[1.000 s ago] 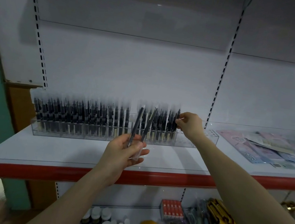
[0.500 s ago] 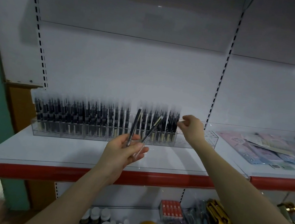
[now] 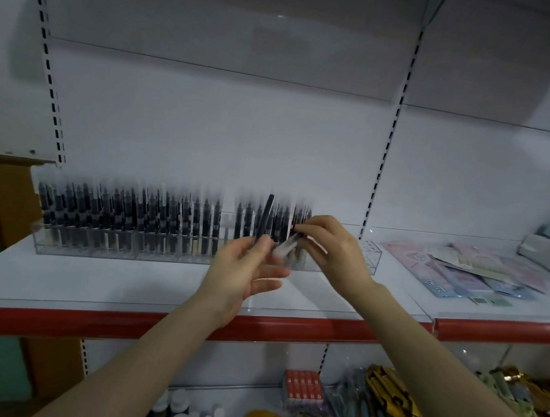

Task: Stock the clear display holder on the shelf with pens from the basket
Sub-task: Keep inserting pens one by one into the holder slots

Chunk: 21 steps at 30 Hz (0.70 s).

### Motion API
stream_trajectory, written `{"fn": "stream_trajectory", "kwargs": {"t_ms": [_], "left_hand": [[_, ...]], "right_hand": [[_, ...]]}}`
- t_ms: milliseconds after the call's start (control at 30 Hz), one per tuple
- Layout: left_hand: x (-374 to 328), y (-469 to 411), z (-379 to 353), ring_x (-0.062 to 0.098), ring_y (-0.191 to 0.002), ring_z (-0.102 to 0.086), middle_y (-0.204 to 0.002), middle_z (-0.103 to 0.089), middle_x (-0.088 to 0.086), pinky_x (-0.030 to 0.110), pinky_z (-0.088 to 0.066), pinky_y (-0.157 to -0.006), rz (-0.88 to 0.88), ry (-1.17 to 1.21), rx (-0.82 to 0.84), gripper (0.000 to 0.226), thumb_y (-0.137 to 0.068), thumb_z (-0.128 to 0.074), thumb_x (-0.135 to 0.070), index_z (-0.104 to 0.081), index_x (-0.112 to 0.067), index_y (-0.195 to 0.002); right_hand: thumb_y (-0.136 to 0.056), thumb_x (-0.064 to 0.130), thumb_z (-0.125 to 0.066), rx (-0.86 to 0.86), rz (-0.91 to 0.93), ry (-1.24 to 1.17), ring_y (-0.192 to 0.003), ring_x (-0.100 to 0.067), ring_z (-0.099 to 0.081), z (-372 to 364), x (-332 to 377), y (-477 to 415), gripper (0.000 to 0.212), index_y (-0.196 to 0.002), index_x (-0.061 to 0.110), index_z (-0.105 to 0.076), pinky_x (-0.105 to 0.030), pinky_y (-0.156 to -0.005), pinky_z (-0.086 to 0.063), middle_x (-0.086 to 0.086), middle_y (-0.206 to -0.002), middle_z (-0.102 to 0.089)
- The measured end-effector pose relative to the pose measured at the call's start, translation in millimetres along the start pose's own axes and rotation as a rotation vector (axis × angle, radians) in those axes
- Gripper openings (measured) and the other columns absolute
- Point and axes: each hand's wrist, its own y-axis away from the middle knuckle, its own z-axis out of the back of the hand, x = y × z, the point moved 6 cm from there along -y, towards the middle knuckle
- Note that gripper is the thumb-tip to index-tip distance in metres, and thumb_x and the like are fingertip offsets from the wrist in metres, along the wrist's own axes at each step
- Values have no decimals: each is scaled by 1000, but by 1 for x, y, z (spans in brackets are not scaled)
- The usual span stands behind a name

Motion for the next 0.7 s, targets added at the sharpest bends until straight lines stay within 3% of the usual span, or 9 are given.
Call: {"fn": "stream_trajectory", "kwargs": {"t_ms": [133,233,300,400,500,600,700], "left_hand": [[2,-6,7,9,-52,-43,-65,-45,0,19,-43,-46,12,-178,-96,24,-98,-43,-23,-63,-11,-97],[2,-9,9,10,-54,-40,-63,-43,0,21,-42,-54,-18,-270,-96,18,-97,-46,-18,-62,-9,-96],[1,-9,9,11,-56,-44,-68,-49,1,25,-43,-59,-71,-293,-78,15,-97,-46,-15,-59,-17,-104],[1,-12,12,13,-65,-59,-81,-65,1,36,-50,-75,-110,-316,-78,21,-96,-48,-12,-56,-28,-107],[2,-16,14,15,-78,-68,-89,-68,3,44,-52,-89,-74,-305,-68,15,-95,-49,-13,-58,-24,-98],[3,-18,14,16,-83,-67,-91,-66,5,43,-54,-86,-56,-286,-47,12,-96,-48,-15,-60,-15,-94],[4,-20,16,13,-76,-64,-81,-61,4,38,-57,-78,-68,-290,-43,15,-94,-49,-16,-61,-6,-90]], "right_hand": [[-91,15,-58,-54,-385,-143,-77,-15,-57,14,-39,-4,23,-107,0,-65,-30,-75,-52,-11,-91,-66],[-92,13,-56,-72,-633,-244,-81,-16,-56,16,-67,-7,31,-121,4,-53,-28,-77,-46,-4,-88,-62],[-93,13,-54,-73,-728,-284,-81,-22,-57,14,-82,-11,32,-124,5,-48,-30,-75,-44,-10,-89,-64],[-94,17,-49,-36,-819,-325,-89,-28,-61,3,-99,-15,30,-122,6,-48,-33,-76,-46,-14,-92,-66],[-96,19,-44,-2,-869,-396,-94,-29,-64,-10,-105,-19,29,-121,6,-48,-44,-86,-52,-14,-97,-66],[-96,15,-44,30,-881,-438,-93,-30,-64,-20,-105,-23,26,-118,4,-50,-47,-86,-52,-15,-102,-64],[-95,14,-44,75,-860,-418,-93,-30,-63,-30,-103,-25,26,-117,2,-51,-45,-84,-52,-16,-103,-64]]}}
